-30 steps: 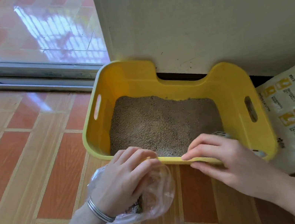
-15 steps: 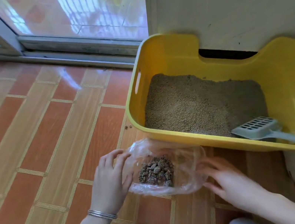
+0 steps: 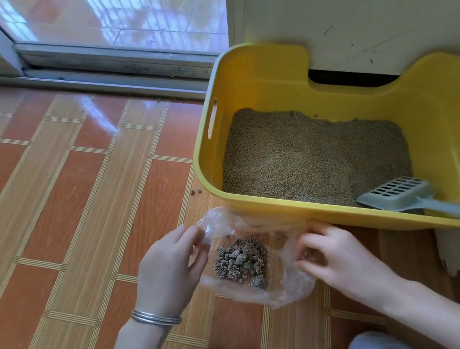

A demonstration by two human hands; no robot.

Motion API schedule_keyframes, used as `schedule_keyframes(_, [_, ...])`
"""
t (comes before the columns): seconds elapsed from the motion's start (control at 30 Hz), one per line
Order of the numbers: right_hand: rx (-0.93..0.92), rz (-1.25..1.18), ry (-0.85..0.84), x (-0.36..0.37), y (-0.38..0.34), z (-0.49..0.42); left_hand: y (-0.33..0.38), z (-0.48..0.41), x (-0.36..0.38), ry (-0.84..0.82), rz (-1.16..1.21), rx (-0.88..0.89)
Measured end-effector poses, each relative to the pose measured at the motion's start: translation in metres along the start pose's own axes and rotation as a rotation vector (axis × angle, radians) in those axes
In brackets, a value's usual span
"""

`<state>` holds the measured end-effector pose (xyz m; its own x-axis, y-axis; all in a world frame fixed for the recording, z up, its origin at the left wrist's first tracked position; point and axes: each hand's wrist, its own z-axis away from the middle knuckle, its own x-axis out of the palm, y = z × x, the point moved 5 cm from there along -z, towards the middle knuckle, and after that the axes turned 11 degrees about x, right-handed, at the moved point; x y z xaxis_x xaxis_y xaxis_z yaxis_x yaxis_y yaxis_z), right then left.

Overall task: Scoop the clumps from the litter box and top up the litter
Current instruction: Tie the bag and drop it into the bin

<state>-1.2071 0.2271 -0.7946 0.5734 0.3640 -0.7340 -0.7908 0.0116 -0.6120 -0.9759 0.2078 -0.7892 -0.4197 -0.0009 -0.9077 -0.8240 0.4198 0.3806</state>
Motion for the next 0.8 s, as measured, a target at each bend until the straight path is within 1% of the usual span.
schedule_keyframes(0.13, [-0.158, 0.074, 0.013, -0.025, -0.031, 0.010, 0.014, -0.006, -0.028, 0.129, 0.033, 0.059])
schedule_keyframes(0.2, [-0.182, 0.085, 0.056, -0.041, -0.041, 0.012, 0.019, -0.010, -0.043, 0.191, 0.032, 0.071])
schedule_keyframes(0.3, [-0.203, 0.000, 0.133, -0.067, -0.050, 0.017, 0.026, -0.012, -0.062, 0.305, 0.066, 0.069])
schedule_keyframes(0.4, [-0.164, -0.107, 0.184, -0.087, -0.050, 0.020, 0.029, -0.013, -0.075, 0.415, 0.167, 0.029])
schedule_keyframes(0.43, [-0.129, -0.082, 0.177, -0.090, -0.048, 0.021, 0.028, -0.012, -0.077, 0.444, 0.221, 0.003])
schedule_keyframes(0.5, [-0.047, 0.096, 0.122, -0.094, -0.039, 0.020, 0.023, -0.012, -0.077, 0.488, 0.379, -0.059])
schedule_keyframes(0.57, [0.025, 0.292, 0.056, -0.098, -0.031, 0.021, 0.018, -0.011, -0.075, 0.520, 0.561, -0.131])
schedule_keyframes(0.63, [0.075, 0.388, 0.008, -0.104, -0.025, 0.022, 0.014, -0.009, -0.075, 0.554, 0.672, -0.166])
schedule_keyframes(0.7, [0.073, 0.411, -0.008, -0.107, -0.024, 0.023, 0.017, -0.010, -0.076, 0.552, 0.694, -0.127])
schedule_keyframes(0.8, [0.032, 0.310, 0.010, -0.109, -0.026, 0.019, 0.030, -0.015, -0.069, 0.462, 0.759, -0.049])
